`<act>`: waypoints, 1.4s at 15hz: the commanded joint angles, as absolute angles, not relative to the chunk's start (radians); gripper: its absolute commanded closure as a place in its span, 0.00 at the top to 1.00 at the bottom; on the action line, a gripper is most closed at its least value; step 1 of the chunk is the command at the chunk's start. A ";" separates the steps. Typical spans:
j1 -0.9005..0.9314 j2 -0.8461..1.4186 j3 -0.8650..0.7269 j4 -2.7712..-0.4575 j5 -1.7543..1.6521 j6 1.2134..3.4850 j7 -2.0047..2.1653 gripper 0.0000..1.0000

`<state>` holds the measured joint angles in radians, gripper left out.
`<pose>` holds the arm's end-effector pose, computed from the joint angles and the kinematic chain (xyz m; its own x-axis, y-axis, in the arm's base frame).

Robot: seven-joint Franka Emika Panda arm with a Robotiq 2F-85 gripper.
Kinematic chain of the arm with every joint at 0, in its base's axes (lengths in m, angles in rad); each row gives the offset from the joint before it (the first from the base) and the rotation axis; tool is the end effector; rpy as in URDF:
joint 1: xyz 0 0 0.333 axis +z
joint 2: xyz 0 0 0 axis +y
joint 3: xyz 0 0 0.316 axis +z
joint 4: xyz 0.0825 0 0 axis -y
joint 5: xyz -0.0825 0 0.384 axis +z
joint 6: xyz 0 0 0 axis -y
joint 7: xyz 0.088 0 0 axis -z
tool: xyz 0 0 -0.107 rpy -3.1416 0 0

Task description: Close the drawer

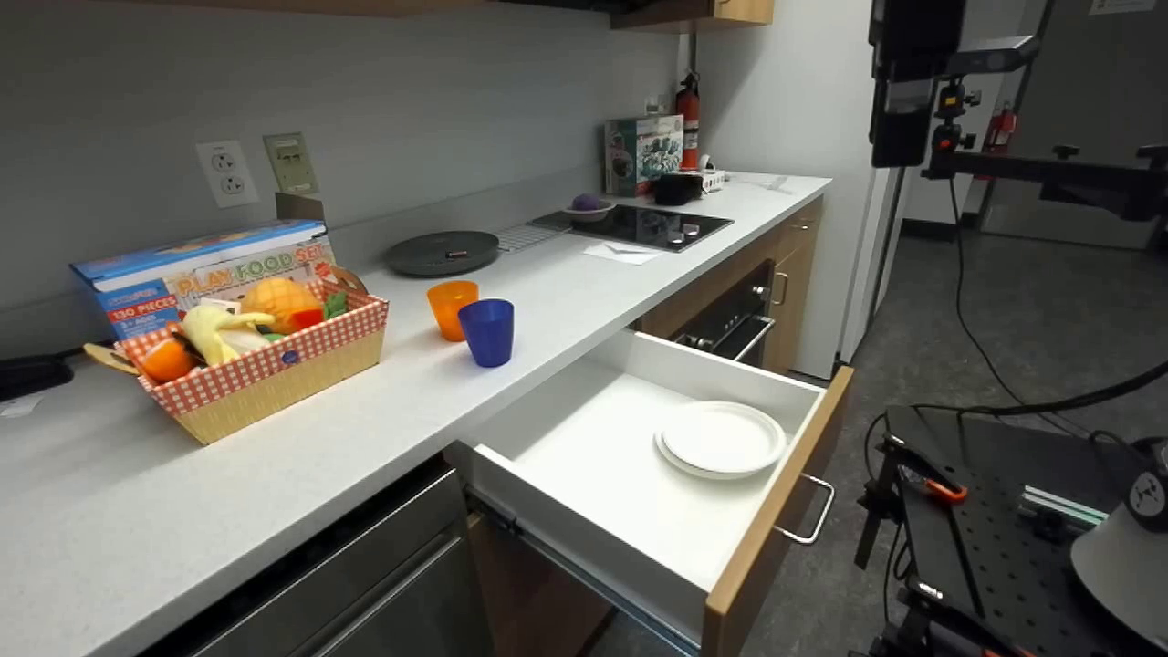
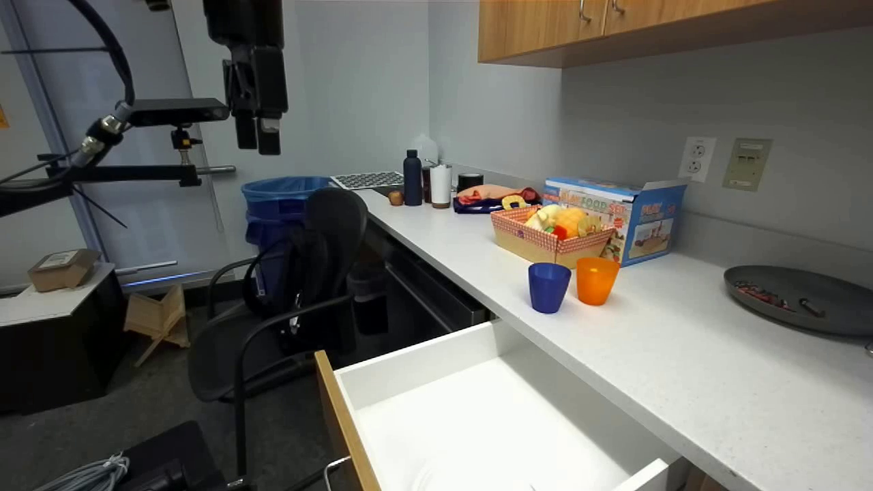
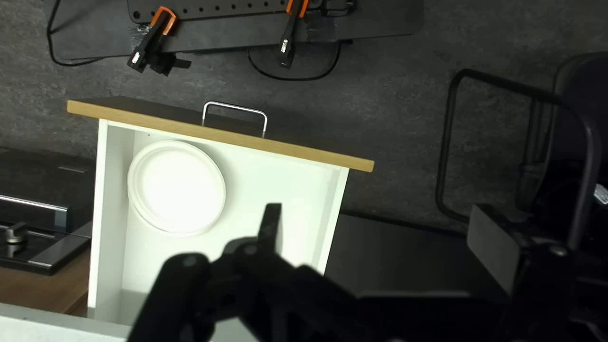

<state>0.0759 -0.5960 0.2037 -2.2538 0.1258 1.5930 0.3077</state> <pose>0.3432 0.1276 0.5714 0.9945 -0.0743 -0.0738 -0.0737 -0.9972 0.0115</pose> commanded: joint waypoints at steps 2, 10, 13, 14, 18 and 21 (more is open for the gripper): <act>0.079 -0.589 0.197 -2.280 0.139 1.642 0.298 1.00; 0.080 -0.572 0.200 -2.299 0.123 1.658 0.306 1.00; 0.075 -0.580 0.197 -2.361 0.099 1.696 0.288 1.00; 0.072 -0.585 0.192 -2.392 0.088 1.715 0.281 1.00; 0.070 -0.597 0.166 -2.529 0.074 1.800 0.259 1.00; 0.065 -0.592 0.151 -2.634 0.080 1.890 0.267 1.00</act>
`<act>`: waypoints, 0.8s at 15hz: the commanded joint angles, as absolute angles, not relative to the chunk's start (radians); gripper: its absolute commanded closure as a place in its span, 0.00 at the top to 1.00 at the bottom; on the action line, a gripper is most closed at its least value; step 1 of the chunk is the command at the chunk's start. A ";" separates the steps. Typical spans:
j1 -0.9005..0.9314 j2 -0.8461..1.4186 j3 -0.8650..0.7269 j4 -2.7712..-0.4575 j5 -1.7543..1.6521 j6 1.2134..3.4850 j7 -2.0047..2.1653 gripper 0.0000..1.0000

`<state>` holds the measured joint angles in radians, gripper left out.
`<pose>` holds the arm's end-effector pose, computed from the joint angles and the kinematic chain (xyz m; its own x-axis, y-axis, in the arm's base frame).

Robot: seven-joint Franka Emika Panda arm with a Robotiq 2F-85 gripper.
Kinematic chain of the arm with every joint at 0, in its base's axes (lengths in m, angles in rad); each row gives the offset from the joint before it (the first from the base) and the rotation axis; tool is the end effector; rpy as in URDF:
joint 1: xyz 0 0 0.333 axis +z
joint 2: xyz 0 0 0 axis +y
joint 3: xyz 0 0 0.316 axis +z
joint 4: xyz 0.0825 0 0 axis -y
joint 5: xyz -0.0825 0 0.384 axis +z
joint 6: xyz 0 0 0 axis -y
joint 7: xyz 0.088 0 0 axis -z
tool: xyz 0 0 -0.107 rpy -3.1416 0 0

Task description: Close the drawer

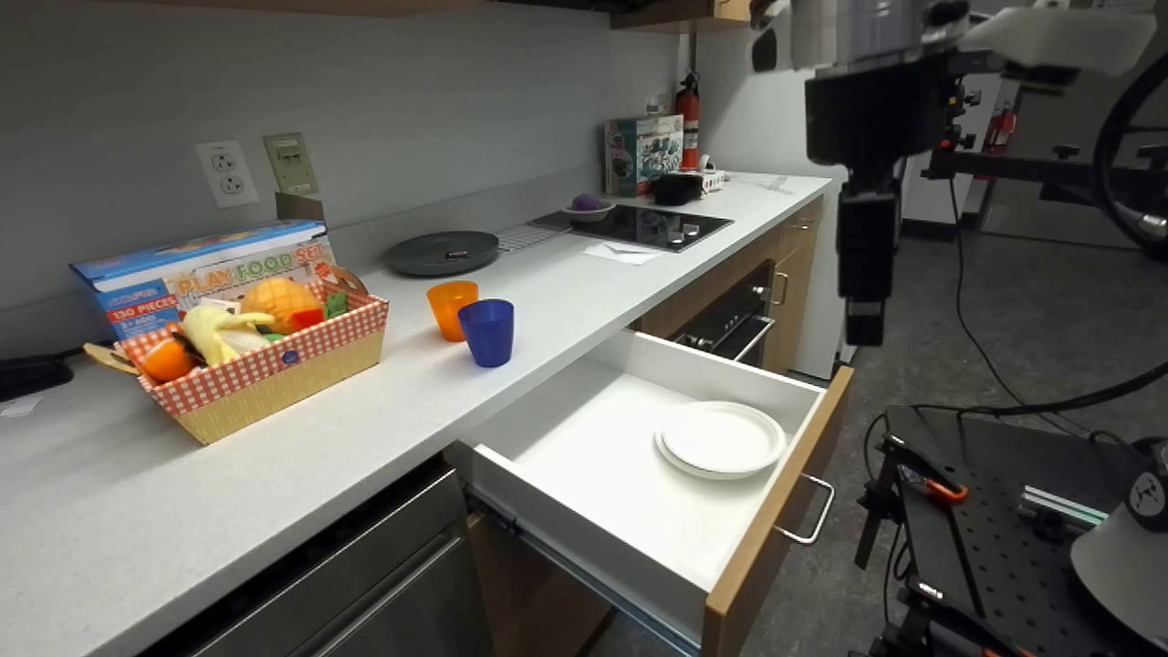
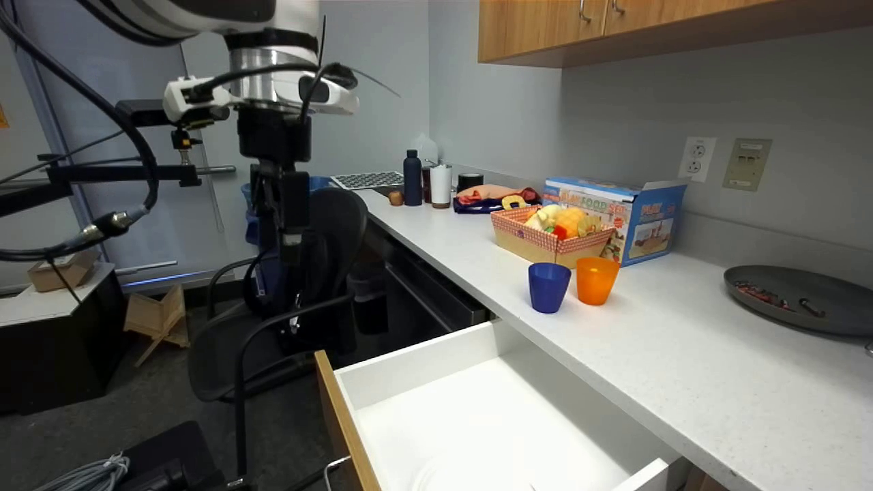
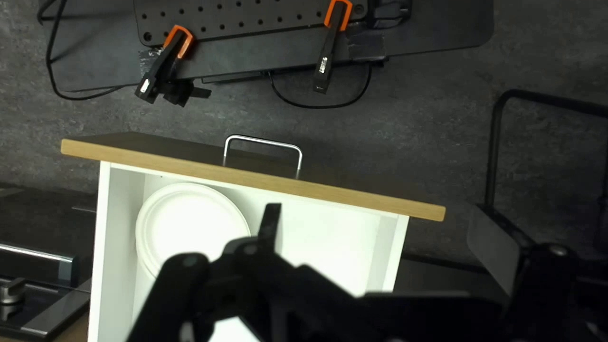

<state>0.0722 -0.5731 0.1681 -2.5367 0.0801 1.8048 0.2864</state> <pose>0.3434 0.0923 0.4498 0.9825 -0.1084 -0.1514 -0.1000 -0.9930 0.0623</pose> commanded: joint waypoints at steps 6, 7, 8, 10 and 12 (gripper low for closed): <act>0.060 -0.548 0.128 -2.791 0.096 2.088 0.274 1.00; 0.053 -0.493 0.125 -2.754 0.095 2.101 0.276 1.00; 0.052 -0.478 0.118 -2.770 0.100 2.129 0.274 1.00; 0.048 -0.430 0.105 -2.772 0.108 2.176 0.269 1.00; 0.041 -0.384 0.091 -2.772 0.111 2.205 0.271 1.00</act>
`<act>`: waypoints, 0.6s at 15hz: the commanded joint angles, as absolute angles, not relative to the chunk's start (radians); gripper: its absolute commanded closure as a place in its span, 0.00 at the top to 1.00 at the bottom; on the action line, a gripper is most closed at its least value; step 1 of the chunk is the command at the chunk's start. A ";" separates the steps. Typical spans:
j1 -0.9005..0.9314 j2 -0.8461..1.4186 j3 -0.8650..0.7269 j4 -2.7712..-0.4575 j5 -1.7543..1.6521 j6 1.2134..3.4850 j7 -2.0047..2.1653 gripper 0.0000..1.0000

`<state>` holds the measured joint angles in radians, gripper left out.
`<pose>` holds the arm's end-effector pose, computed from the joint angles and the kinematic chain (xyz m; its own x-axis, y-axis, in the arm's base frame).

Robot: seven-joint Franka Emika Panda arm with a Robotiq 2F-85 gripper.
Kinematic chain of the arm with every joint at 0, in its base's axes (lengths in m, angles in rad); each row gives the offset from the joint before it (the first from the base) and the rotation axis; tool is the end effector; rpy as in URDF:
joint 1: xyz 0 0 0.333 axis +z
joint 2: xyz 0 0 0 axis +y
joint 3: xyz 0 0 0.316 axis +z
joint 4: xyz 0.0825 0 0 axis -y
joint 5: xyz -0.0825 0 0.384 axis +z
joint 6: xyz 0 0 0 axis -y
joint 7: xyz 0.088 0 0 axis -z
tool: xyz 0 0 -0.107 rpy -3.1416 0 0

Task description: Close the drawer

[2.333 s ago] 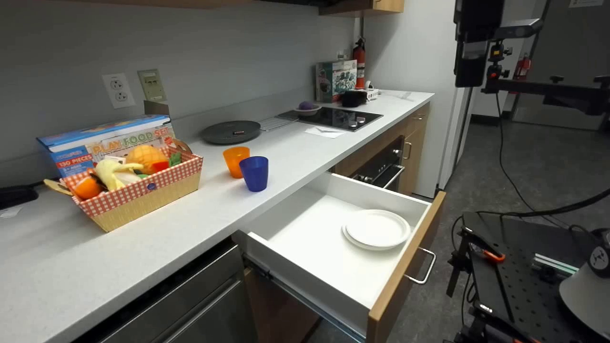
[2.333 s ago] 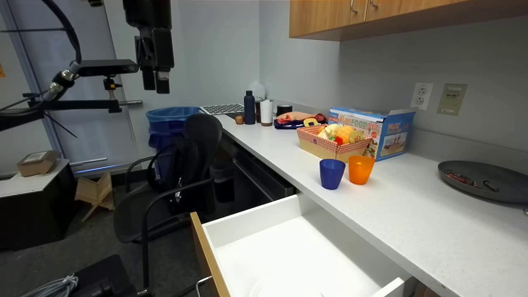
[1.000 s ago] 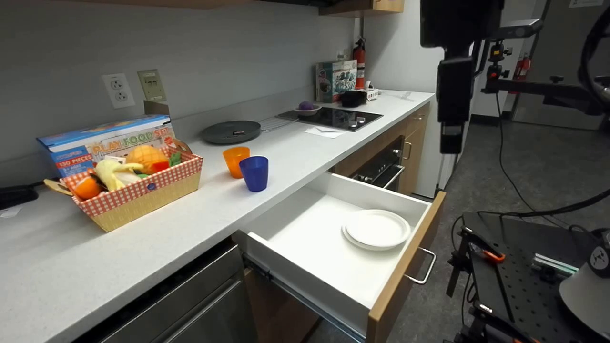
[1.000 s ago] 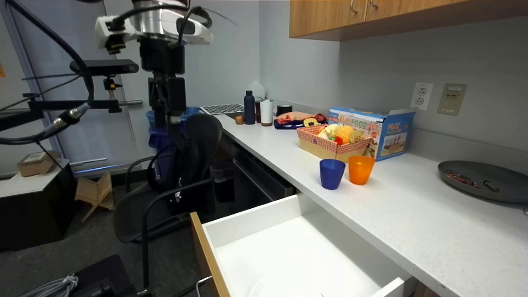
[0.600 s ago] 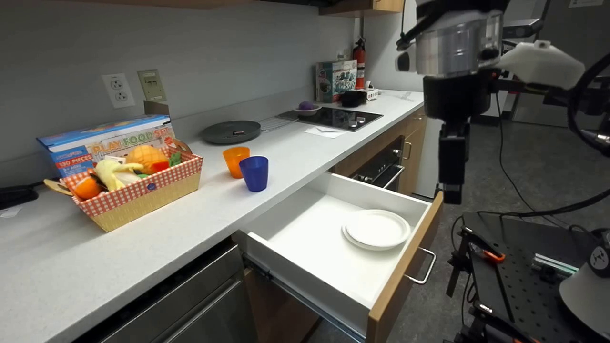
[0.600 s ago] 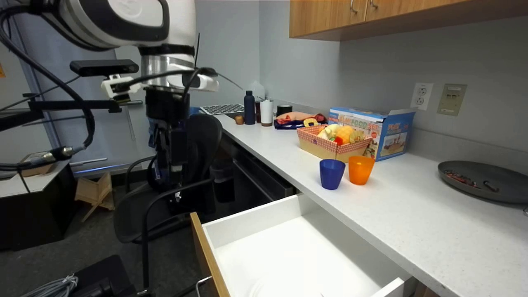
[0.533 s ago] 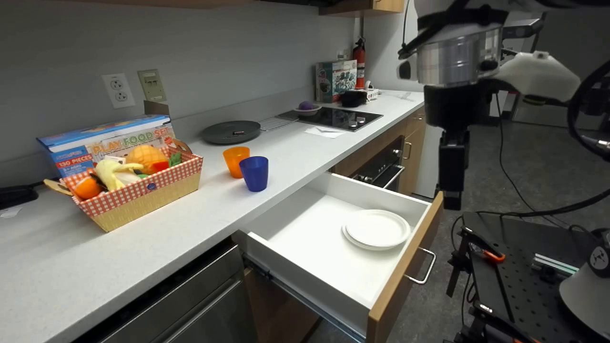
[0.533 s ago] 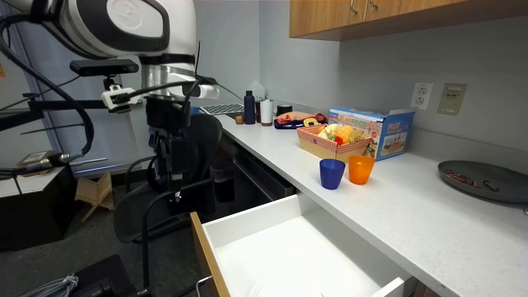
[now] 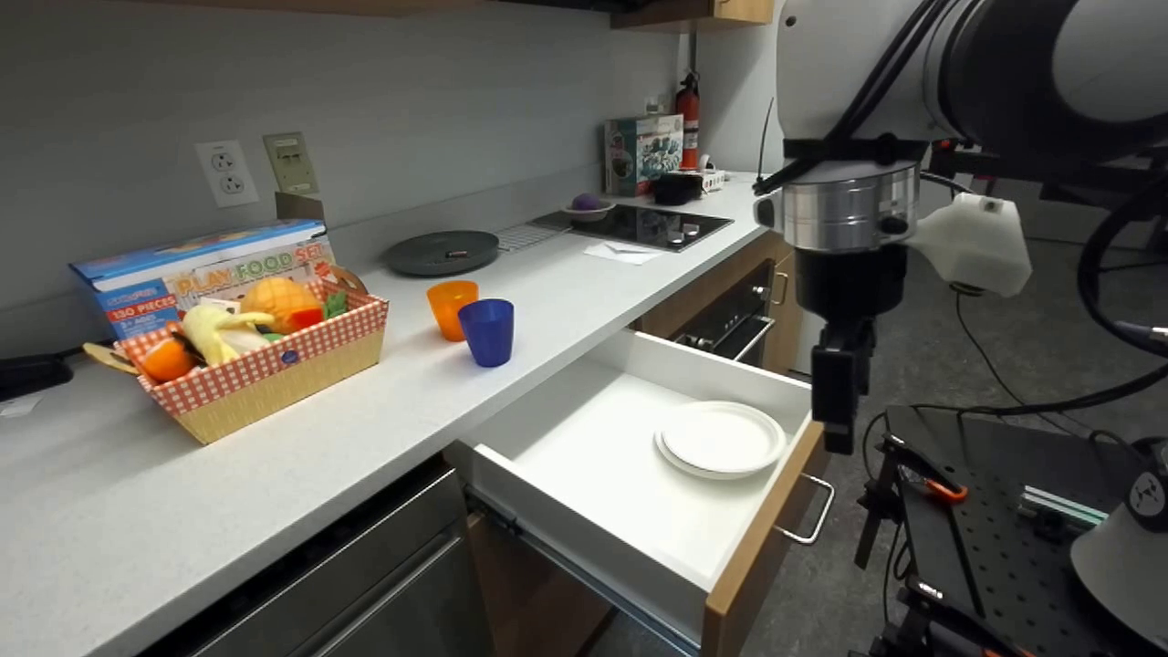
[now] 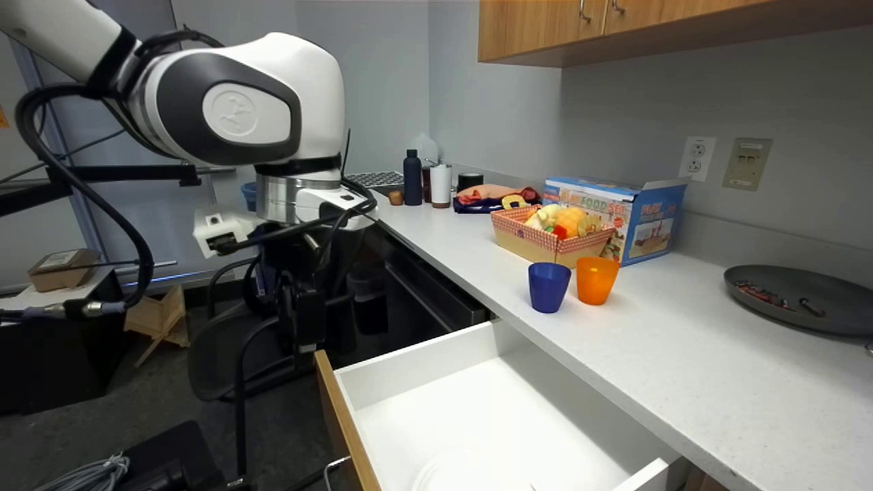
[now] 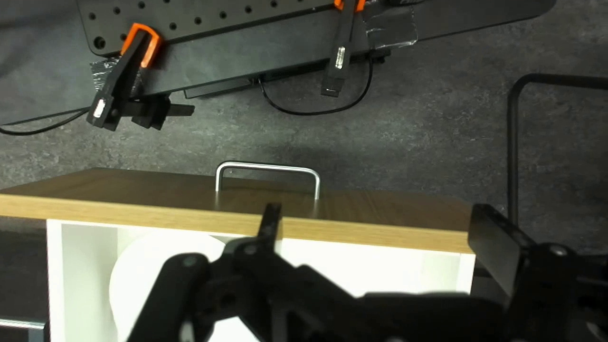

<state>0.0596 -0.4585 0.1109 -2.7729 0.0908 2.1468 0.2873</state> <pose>0.3367 0.0579 0.3326 0.9682 -0.1871 -0.1664 -0.1845 -0.9823 0.0307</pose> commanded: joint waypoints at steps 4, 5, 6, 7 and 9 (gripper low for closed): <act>0.051 -0.412 0.106 -2.767 0.093 2.166 0.286 1.00; 0.051 -0.415 0.108 -2.767 0.093 2.166 0.286 1.00; 0.051 -0.417 0.108 -2.767 0.093 2.166 0.286 1.00; 0.051 -0.418 0.108 -2.767 0.093 2.166 0.286 1.00; 0.041 -0.389 0.126 -2.736 0.057 2.151 0.316 1.00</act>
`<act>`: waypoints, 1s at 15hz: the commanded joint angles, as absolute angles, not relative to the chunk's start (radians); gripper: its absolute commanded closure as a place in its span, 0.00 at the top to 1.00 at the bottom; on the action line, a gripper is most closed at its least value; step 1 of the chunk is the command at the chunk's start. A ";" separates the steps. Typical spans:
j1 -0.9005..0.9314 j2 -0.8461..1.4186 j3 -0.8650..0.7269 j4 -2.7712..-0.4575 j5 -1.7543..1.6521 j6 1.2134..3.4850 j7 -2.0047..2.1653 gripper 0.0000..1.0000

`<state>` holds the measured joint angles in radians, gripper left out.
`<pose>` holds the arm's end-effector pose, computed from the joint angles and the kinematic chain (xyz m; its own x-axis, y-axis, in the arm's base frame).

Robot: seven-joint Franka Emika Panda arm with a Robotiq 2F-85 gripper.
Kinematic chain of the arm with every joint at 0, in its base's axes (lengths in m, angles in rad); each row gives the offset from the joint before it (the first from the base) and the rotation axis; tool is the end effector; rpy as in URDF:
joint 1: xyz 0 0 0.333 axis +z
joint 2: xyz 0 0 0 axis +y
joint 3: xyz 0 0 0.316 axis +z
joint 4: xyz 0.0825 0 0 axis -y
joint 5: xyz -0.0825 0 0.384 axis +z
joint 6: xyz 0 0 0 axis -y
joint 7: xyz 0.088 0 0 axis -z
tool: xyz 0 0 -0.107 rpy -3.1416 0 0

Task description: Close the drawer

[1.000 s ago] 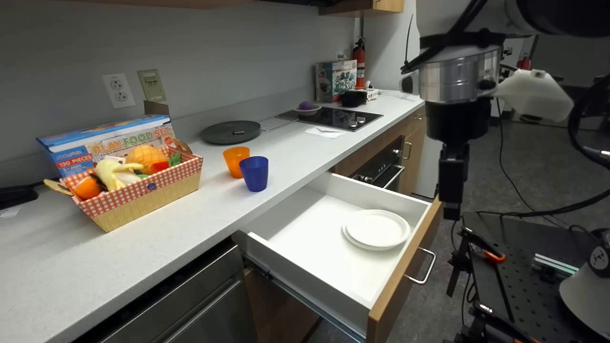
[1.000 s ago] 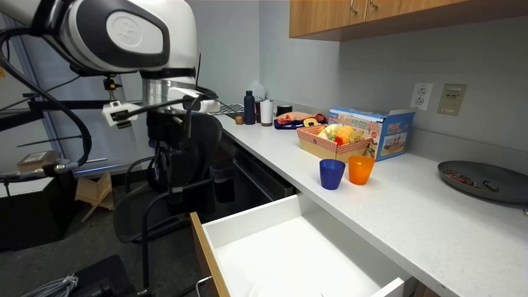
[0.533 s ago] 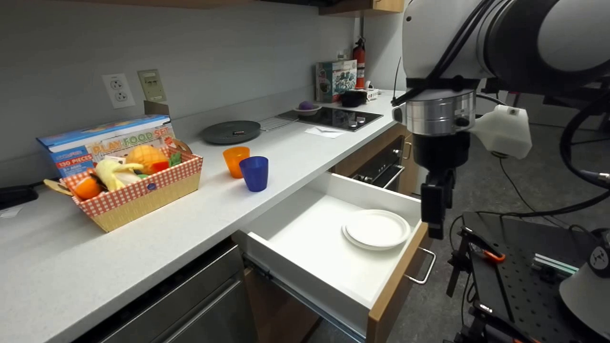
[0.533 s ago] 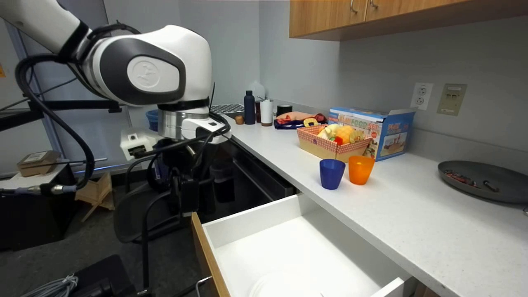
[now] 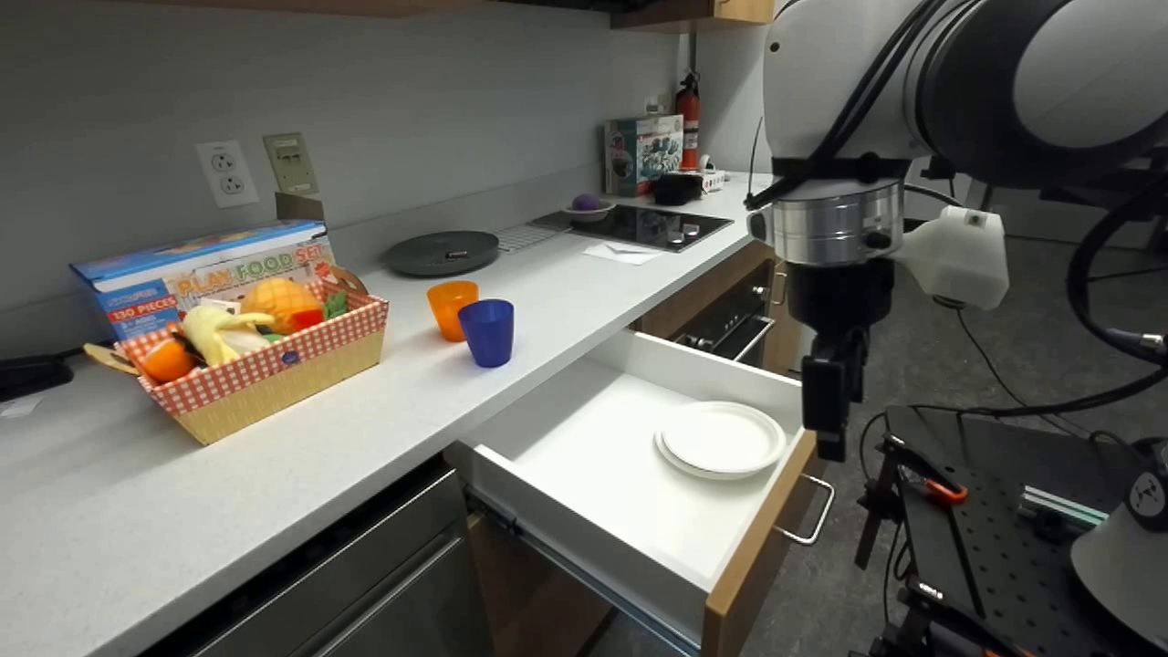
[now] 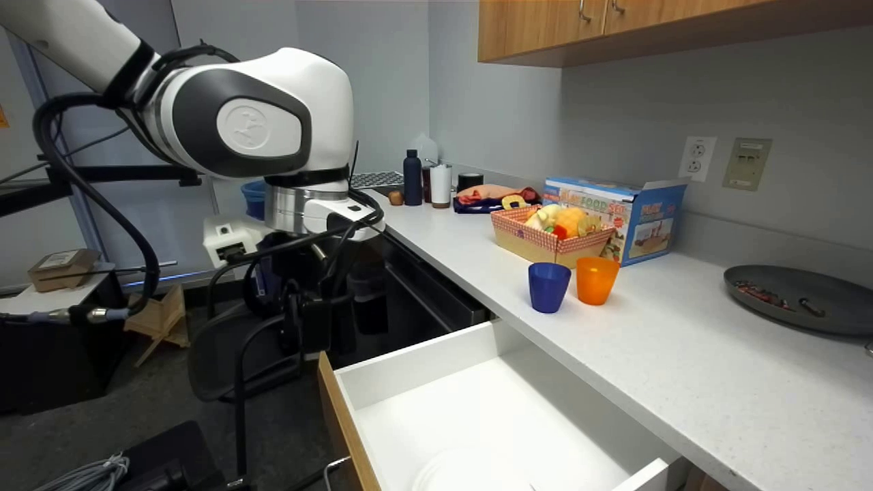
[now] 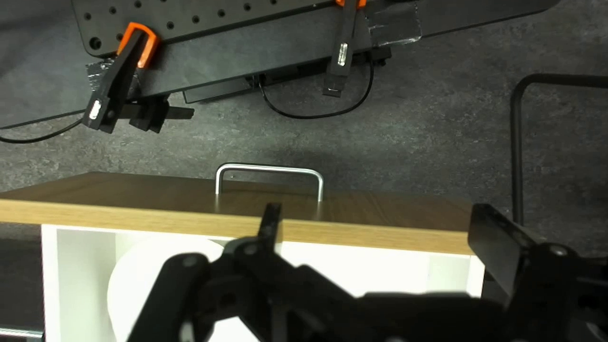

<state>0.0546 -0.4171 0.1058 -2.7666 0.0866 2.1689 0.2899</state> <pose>0.3417 0.0551 0.3225 0.9641 -0.1963 -0.1787 -0.1933 -0.9806 0.0337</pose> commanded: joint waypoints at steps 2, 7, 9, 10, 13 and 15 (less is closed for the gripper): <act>0.035 -0.353 0.121 -2.720 0.045 2.150 0.316 1.00; 0.016 -0.209 0.086 -2.700 0.033 2.182 0.278 1.00; 0.004 -0.152 0.064 -2.692 0.035 2.194 0.259 1.00; 0.000 -0.122 0.050 -2.685 0.045 2.199 0.243 1.00; -0.008 -0.037 0.012 -2.666 0.069 2.236 0.188 1.00; -0.012 0.020 -0.007 -2.649 0.091 2.257 0.150 1.00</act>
<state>0.0031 -0.0814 0.0160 -2.6972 0.0531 2.2249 0.2228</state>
